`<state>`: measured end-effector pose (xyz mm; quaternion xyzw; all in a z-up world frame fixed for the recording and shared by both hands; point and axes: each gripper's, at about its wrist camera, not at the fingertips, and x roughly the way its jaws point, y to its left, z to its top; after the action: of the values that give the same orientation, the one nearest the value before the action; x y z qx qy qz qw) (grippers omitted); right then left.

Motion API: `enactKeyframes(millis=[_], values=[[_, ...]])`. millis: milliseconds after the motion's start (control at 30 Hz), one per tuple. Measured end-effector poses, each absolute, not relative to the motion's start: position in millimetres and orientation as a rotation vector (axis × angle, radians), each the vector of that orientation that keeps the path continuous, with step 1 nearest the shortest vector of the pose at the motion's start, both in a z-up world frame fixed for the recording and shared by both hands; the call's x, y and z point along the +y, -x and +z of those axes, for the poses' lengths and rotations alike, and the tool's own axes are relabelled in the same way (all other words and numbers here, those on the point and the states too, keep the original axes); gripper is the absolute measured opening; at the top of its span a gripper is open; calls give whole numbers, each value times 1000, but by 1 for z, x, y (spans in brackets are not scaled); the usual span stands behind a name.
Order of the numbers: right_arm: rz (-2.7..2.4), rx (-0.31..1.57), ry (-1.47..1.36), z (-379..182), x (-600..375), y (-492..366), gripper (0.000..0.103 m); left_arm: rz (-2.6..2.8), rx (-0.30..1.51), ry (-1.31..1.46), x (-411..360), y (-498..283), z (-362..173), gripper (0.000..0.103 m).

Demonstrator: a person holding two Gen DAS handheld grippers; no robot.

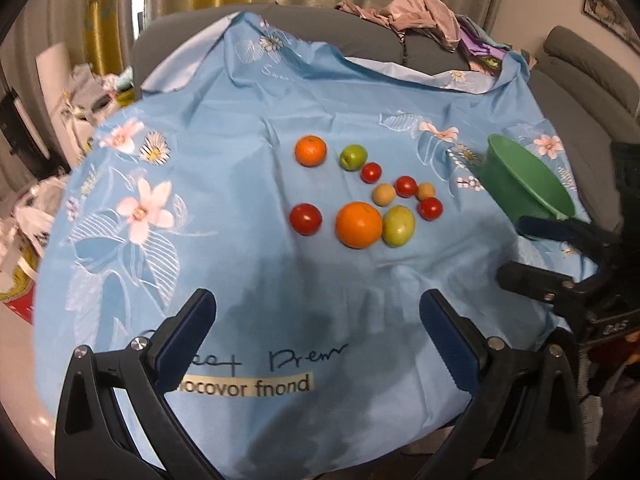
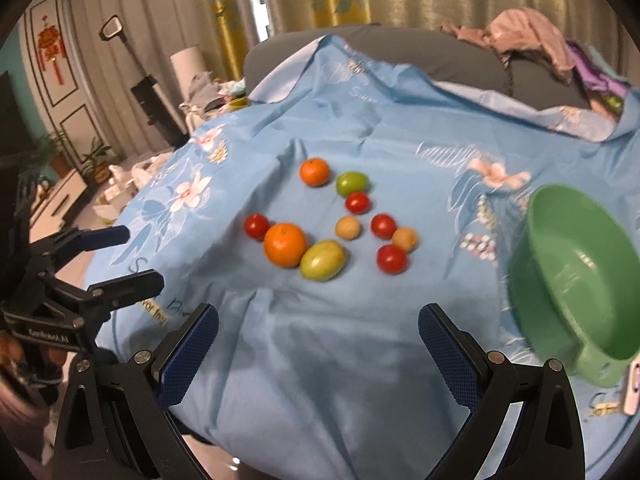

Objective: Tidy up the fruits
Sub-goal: 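Grasp the large orange with the right tool while the left tool grasps the small orange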

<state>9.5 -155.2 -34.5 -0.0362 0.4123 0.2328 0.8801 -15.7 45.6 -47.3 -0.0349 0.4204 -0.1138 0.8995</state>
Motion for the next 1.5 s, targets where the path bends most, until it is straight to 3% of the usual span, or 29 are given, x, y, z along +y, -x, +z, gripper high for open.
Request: enactKeyframes(millis=[300,467,600,767,867,1000,1200,1300,1433,1500], values=[[527,888,11,-50,-160,-29,85,-313,890,154,34,-12,-54,100],[512,877,-26,-49,-173,-42,83,-339,915,78,13,-40,-63,78],[506,881,-14,-53,-177,-47,83,-337,939,26,3,-60,-76,71],[509,889,-17,-58,-181,-54,83,-331,987,4,0,-77,-92,53],[514,891,-30,-60,-182,-58,83,-343,1005,10,-2,-84,-97,53],[515,898,-36,-64,-183,-61,83,-358,1016,26,-7,-93,-101,46],[518,902,-25,-64,-180,-68,83,-346,976,70,2,-95,-92,46],[538,896,-18,-61,-172,-80,77,-295,898,109,24,-98,-72,46],[548,892,11,-58,-142,-115,76,-186,852,136,55,-114,-64,46],[563,899,43,-61,-122,-136,70,-156,847,145,65,-118,-65,46]])
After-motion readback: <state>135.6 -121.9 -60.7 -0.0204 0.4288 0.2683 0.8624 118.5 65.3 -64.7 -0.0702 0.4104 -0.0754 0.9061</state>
